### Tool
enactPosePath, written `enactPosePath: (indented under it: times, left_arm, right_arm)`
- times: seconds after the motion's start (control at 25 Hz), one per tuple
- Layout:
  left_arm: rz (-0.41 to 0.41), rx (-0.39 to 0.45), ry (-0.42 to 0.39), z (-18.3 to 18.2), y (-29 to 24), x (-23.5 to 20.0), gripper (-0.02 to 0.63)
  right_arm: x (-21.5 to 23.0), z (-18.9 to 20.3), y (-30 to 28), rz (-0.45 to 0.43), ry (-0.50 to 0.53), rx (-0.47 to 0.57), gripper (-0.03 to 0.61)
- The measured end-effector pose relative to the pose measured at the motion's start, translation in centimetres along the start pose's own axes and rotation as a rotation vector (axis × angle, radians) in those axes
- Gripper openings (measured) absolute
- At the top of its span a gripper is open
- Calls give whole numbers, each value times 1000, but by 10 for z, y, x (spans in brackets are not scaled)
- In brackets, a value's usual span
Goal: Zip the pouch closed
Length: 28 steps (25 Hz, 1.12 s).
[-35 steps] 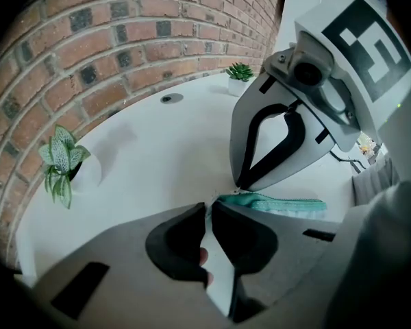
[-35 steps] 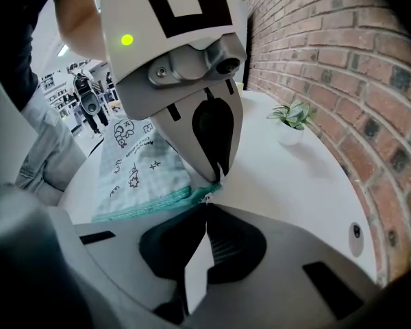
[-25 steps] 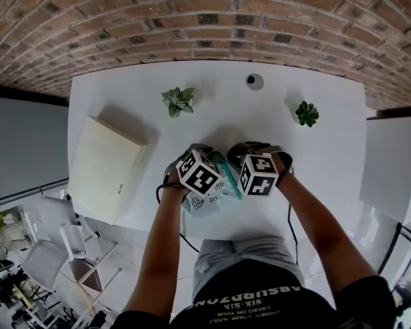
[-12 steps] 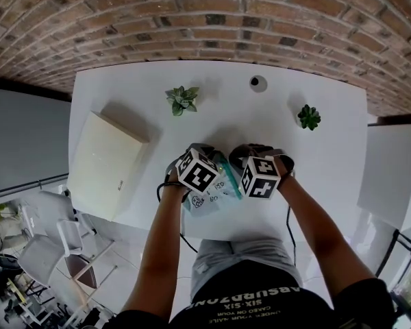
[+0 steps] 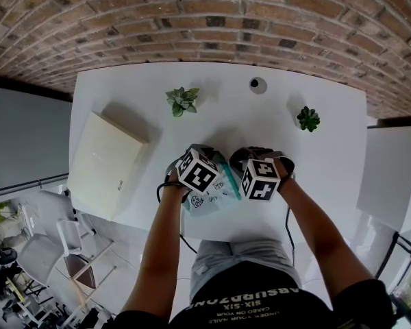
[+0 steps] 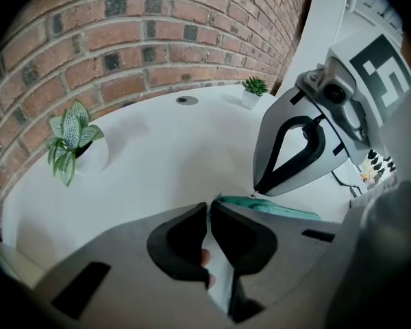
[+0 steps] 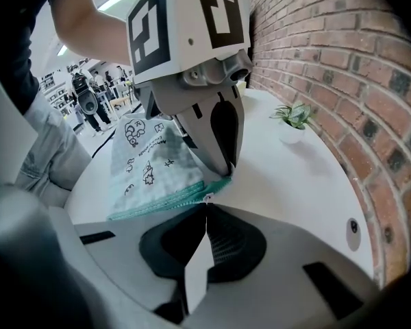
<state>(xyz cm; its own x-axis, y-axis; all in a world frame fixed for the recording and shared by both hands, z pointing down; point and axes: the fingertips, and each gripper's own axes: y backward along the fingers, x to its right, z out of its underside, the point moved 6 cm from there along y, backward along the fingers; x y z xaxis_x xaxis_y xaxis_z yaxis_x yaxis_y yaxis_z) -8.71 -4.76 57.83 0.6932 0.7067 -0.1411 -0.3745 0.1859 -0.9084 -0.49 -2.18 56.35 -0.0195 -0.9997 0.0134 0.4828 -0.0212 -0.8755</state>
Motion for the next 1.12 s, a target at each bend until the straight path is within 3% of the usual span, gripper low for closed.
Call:
enactPosePath:
  times: [1.12]
  left_arm:
    - [-13, -2, 16, 0, -1, 0, 25]
  right_arm:
    - [-10, 0, -1, 10, 60, -52, 2]
